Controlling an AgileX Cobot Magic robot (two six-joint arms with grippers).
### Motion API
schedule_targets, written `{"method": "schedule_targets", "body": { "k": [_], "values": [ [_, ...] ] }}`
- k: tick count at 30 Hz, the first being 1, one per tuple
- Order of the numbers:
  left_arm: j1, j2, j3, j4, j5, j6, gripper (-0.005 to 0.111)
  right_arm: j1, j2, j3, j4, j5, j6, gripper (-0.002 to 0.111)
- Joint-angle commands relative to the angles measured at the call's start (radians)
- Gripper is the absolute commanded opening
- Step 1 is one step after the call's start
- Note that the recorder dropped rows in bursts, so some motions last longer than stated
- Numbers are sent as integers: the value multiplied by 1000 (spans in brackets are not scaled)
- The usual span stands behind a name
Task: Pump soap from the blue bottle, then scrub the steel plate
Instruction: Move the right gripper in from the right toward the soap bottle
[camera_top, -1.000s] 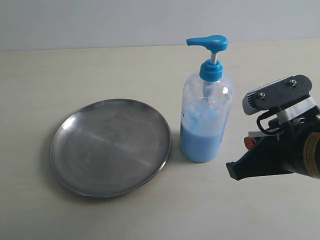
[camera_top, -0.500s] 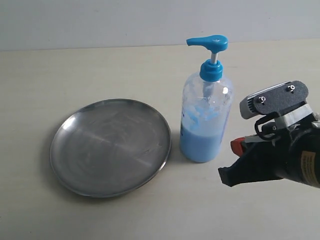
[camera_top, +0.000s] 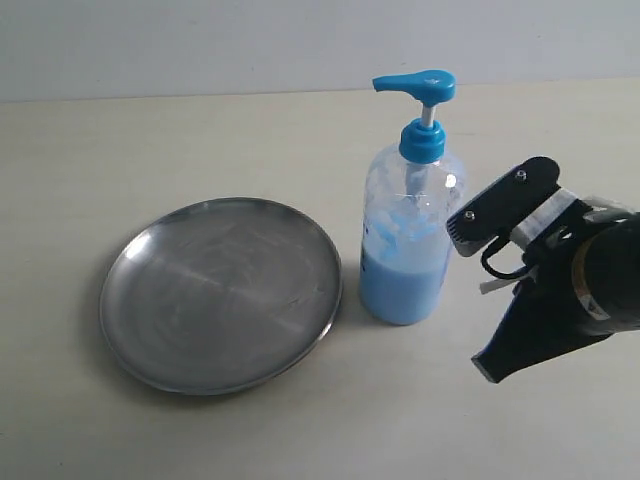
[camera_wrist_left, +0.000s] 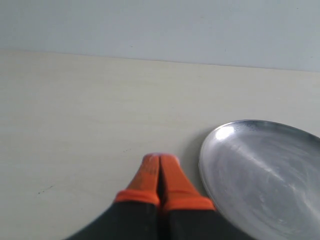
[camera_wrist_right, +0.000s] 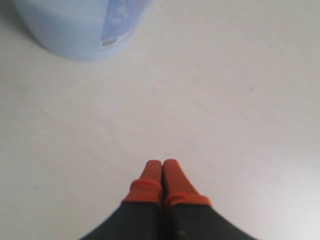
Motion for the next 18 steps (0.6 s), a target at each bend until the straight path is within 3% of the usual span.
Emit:
{"method": "schedule_targets", "body": {
  "k": [1, 11, 18],
  "values": [
    [4, -5, 3, -5, -8, 2, 0, 1, 14, 5, 174, -158, -66, 0],
    [4, -5, 3, -5, -8, 2, 0, 1, 14, 158, 85, -607, 132, 0],
    [4, -5, 3, -5, -8, 2, 0, 1, 14, 166, 124, -740, 32, 0]
  ]
}}
